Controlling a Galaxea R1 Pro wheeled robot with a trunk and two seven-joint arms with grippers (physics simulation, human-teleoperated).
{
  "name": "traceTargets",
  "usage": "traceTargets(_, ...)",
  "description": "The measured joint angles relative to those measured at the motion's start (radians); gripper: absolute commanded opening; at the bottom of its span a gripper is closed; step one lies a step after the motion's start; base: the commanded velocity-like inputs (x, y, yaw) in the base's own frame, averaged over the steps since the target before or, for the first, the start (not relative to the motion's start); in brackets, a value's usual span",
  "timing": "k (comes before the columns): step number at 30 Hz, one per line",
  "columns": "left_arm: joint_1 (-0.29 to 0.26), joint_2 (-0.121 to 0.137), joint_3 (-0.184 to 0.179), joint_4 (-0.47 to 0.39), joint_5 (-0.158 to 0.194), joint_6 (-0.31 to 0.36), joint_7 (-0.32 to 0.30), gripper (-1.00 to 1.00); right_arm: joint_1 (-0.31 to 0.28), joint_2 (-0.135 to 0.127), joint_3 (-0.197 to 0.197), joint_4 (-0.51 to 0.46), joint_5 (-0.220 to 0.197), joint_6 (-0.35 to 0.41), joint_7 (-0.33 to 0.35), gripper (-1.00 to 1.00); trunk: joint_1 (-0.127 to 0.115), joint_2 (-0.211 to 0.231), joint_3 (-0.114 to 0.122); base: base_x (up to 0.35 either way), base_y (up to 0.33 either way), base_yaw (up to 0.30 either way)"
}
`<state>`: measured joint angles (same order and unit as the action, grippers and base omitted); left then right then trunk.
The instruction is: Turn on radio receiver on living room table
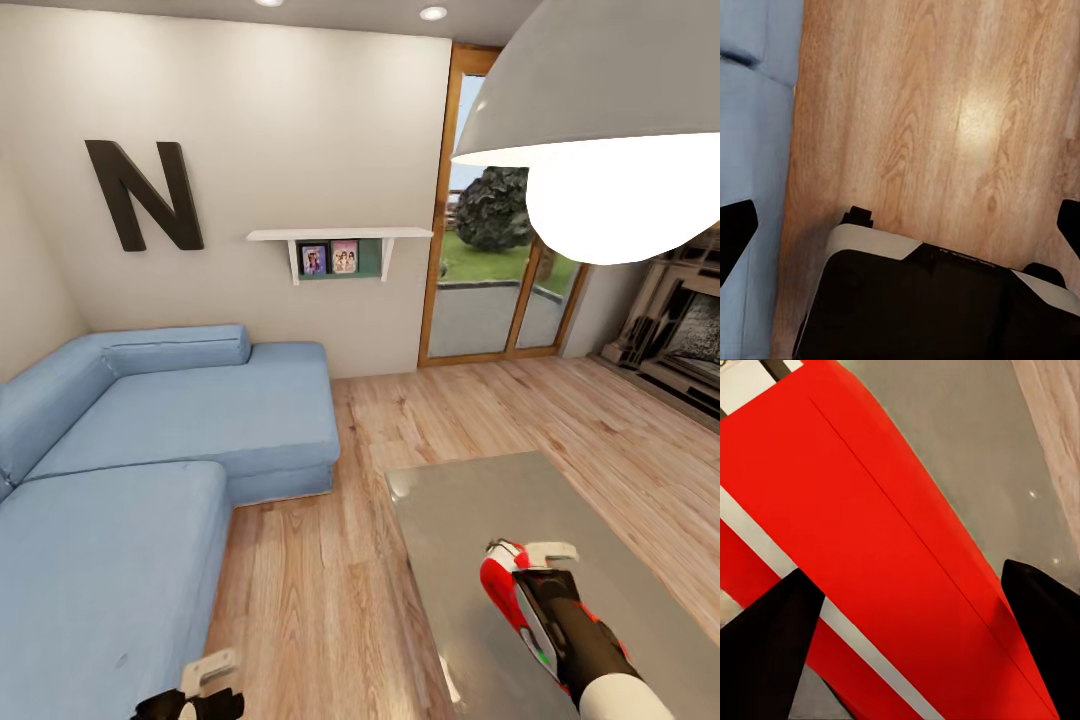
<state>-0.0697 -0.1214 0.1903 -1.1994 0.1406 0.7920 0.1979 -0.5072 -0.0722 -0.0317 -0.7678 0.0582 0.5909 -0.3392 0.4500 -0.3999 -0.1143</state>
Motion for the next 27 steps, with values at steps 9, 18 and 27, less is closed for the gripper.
traceTargets(9, 0.001, 0.004, 0.000, -0.014, 0.003, 0.058, -0.001, 1.00, -0.007, -0.021, -0.050, -0.011, 0.015, 0.193, 0.162, -1.00, 0.000, 0.000, 0.000, 0.000, 0.000, 0.000)
traceTargets(18, 0.000, -0.002, -0.003, -0.010, 0.004, 0.061, -0.002, 1.00, -0.109, -0.035, -0.049, -0.013, 0.039, 0.337, 0.155, -1.00, 0.000, 0.000, 0.000, 0.000, 0.000, 0.000)
traceTargets(27, 0.001, -0.006, -0.003, -0.008, 0.004, 0.061, -0.001, 1.00, -0.180, -0.035, -0.051, 0.045, 0.109, 0.343, 0.150, -1.00, 0.000, 0.000, 0.000, 0.000, 0.000, 0.000)
